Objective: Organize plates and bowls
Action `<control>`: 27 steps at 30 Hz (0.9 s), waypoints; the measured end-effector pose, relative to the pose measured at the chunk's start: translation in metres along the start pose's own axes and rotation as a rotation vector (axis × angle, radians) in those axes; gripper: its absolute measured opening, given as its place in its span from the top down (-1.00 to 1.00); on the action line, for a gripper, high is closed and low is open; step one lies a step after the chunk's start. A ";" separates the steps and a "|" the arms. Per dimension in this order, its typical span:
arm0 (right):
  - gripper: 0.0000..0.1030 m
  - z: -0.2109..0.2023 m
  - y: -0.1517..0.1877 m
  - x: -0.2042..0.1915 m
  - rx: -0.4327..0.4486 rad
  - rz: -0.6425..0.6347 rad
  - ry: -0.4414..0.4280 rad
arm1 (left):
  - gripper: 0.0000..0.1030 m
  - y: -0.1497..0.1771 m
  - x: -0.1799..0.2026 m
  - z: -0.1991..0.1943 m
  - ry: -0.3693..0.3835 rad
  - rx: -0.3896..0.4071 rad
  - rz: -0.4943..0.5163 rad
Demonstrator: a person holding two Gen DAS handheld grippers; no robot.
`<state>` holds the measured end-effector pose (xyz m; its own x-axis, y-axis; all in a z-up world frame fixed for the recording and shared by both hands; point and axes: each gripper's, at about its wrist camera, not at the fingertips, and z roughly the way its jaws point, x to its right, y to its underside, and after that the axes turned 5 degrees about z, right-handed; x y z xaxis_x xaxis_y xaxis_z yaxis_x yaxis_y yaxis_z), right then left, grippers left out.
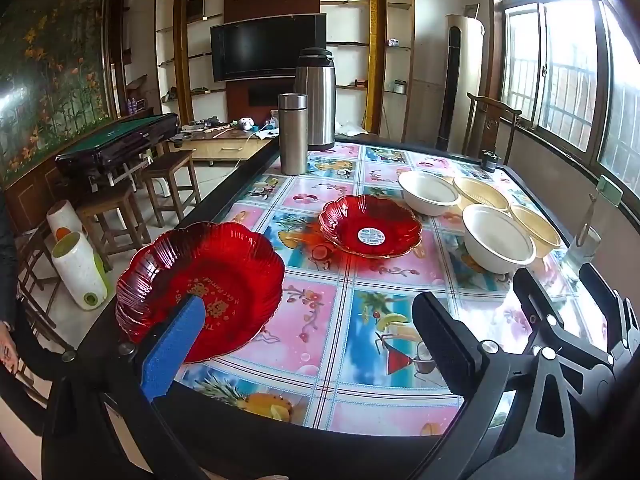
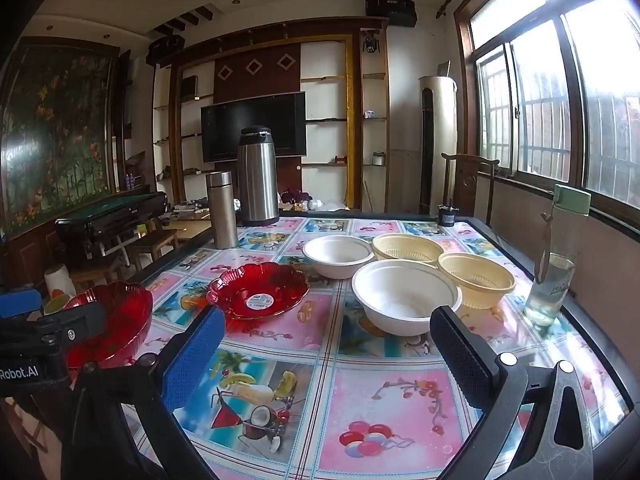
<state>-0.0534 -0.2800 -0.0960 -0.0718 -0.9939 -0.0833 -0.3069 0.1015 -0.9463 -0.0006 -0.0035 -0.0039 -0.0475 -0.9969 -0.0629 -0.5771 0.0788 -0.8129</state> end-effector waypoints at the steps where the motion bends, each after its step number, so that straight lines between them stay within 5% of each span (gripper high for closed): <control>1: -1.00 0.000 0.000 0.000 -0.001 0.002 0.000 | -1.00 -0.001 0.000 0.001 0.002 -0.004 0.000; 27: -1.00 0.011 0.004 -0.007 -0.057 0.003 -0.023 | -1.00 0.005 -0.010 0.016 0.011 -0.036 -0.013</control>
<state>-0.0432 -0.2727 -0.1025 -0.0515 -0.9942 -0.0941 -0.3605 0.1064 -0.9267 0.0101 0.0071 -0.0170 -0.0488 -0.9977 -0.0460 -0.6070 0.0662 -0.7920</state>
